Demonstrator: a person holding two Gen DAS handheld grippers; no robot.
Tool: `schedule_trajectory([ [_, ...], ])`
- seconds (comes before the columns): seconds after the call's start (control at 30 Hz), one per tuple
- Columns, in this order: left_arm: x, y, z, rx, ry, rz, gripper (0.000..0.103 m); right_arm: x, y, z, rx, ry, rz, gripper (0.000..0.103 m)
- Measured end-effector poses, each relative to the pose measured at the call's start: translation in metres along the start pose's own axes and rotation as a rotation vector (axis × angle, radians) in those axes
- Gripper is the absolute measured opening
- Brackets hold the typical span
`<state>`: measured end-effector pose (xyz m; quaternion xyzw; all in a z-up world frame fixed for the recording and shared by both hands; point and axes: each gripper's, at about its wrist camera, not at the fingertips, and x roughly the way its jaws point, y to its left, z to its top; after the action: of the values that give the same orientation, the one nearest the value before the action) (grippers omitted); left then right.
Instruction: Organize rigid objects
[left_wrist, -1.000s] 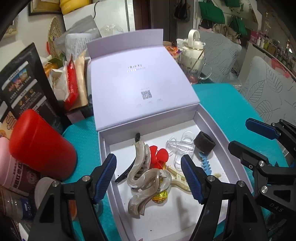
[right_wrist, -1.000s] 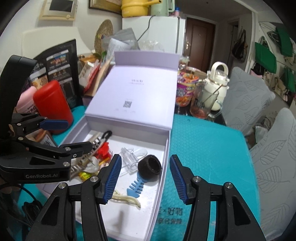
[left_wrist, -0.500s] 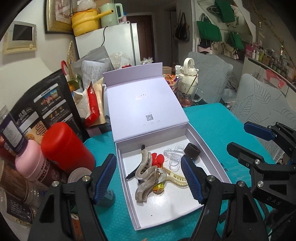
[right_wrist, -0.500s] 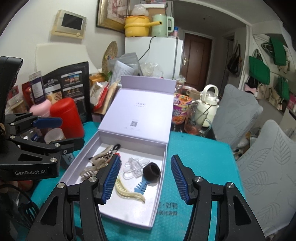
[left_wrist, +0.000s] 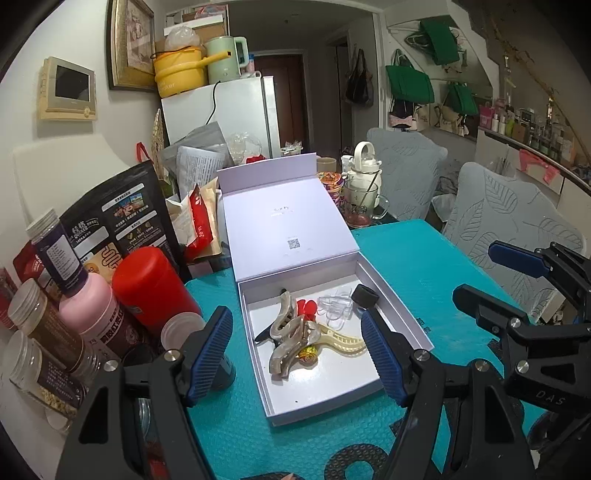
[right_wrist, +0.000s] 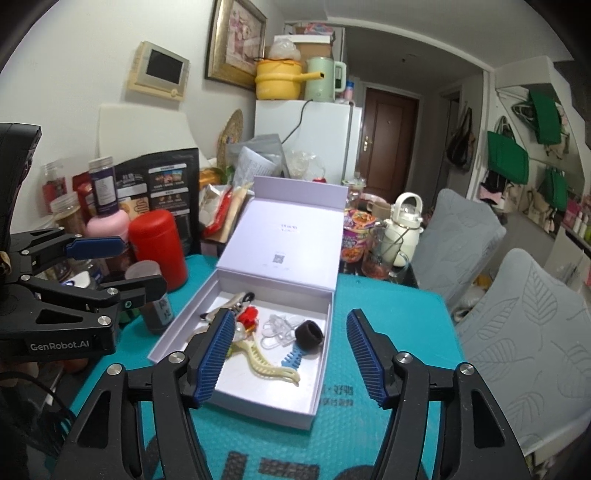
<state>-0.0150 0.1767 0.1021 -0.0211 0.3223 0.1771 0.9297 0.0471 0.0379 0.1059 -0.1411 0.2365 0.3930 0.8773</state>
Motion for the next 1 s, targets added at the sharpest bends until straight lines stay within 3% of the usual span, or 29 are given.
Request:
schedule_trajectory([
  [0.47,-0.037,-0.011,-0.049,-0.021,-0.02,0.005,0.072,-0.042,0.019,-0.04,0.021,-0.019,-0.018,0.073],
  [1.0,-0.037,-0.006,-0.093,-0.088,0.034,0.019,0.072,-0.052,0.039,-0.081,0.046,0.029,-0.019,0.074],
])
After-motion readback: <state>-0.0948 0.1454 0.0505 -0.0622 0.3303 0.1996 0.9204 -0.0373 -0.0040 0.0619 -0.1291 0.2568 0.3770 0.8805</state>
